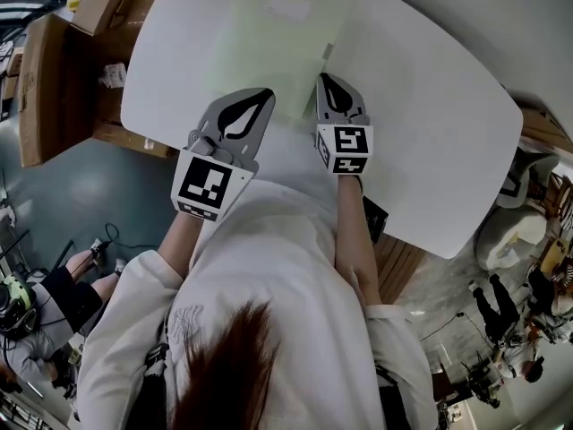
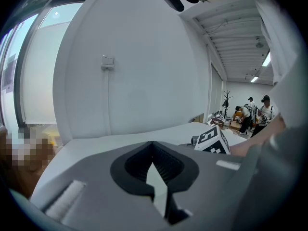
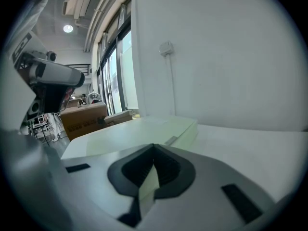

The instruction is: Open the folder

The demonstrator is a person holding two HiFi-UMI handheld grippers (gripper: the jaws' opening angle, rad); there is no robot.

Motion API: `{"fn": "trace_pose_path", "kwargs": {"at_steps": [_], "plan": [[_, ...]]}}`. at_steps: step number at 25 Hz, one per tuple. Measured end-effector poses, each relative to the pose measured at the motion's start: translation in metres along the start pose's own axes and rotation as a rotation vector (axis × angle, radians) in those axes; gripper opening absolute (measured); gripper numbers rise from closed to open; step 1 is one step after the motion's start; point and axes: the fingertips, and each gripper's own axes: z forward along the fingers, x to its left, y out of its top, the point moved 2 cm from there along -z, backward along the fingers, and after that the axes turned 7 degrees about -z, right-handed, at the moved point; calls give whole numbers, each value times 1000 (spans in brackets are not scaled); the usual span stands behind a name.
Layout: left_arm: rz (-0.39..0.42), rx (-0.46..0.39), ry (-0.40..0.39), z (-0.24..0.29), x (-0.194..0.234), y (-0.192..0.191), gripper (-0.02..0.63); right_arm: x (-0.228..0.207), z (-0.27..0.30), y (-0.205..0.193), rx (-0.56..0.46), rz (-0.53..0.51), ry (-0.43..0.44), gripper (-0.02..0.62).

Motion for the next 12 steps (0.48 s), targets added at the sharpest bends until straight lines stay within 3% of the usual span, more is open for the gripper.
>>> {"fn": "trace_pose_path", "kwargs": {"at_steps": [6,12], "plan": [[-6,4,14,2,2,-1,8,-1,4,-7,41,2,8,5],[19,36,2,7,3,-12,8,-3,3,-10,9,33,9,5]]}}
